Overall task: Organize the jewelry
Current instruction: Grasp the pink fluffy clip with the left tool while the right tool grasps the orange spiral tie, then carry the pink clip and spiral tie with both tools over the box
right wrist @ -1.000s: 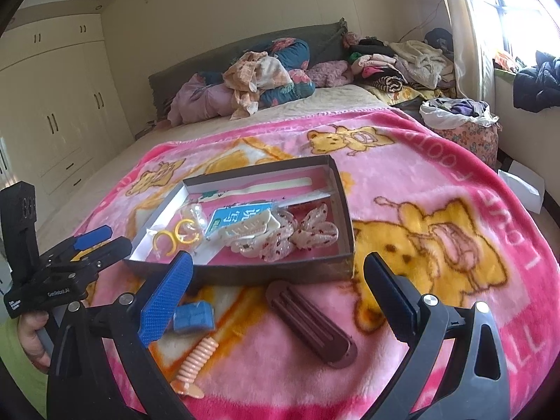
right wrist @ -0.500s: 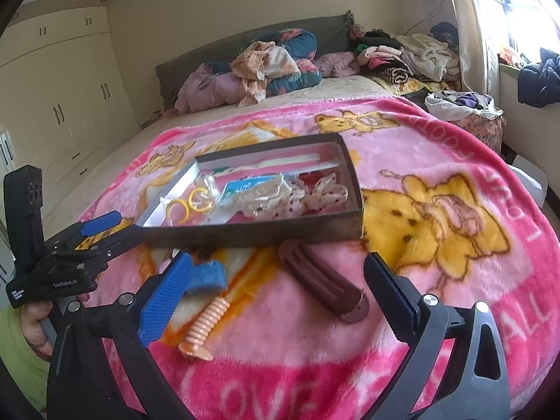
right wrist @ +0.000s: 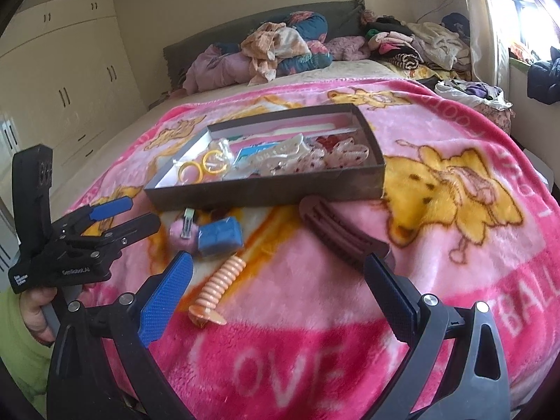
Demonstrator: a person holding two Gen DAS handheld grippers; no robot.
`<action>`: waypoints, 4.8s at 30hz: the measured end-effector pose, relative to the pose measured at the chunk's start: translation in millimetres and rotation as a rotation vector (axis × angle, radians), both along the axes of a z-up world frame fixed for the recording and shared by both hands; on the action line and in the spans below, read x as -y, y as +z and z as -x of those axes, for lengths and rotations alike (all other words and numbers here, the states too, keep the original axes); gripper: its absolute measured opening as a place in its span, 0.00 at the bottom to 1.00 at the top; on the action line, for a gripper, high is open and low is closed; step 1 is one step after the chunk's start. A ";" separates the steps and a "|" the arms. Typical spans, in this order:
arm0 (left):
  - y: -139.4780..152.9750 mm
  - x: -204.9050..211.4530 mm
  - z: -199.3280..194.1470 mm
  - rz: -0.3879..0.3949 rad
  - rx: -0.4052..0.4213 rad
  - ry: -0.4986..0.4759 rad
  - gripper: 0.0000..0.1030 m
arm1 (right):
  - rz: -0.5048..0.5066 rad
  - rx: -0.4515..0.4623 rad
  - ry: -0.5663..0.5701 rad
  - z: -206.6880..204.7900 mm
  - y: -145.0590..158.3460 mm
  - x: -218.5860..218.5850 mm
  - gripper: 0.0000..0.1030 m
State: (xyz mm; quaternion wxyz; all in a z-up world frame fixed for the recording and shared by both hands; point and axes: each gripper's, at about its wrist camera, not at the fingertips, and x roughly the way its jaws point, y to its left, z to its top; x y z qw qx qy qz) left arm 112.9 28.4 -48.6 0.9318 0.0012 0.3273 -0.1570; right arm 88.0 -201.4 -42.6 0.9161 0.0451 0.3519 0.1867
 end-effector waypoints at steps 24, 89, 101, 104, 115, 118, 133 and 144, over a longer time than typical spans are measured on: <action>-21.8 6.4 -9.3 -0.027 -0.065 -0.032 0.87 | 0.081 -0.068 0.096 11.6 -21.3 -40.7 0.93; 2.1 31.4 -21.2 0.041 -0.055 -0.153 0.23 | -0.006 -0.080 0.013 -11.7 -17.0 -10.1 0.09; 7.6 30.7 -25.0 0.050 -0.040 -0.149 0.23 | -0.059 -0.153 0.031 -17.8 -34.6 -10.8 0.07; 8.1 29.8 -24.8 0.054 -0.041 -0.149 0.23 | -0.046 -0.167 0.020 -20.8 -37.2 -12.6 0.20; 10.4 24.3 -34.1 0.078 -0.028 -0.134 0.24 | 0.005 -0.212 0.019 -38.8 -51.0 -26.9 0.20; 10.4 24.9 -39.4 0.081 -0.028 -0.133 0.23 | -0.018 -0.191 0.020 -36.3 -45.8 -21.4 0.18; 28.1 36.6 -66.0 0.082 0.016 -0.133 0.23 | -0.099 -0.043 -0.029 -60.0 17.8 14.5 0.17; 29.2 41.1 -86.6 0.074 0.022 -0.114 0.24 | -0.092 0.018 -0.047 -96.0 41.1 19.2 0.17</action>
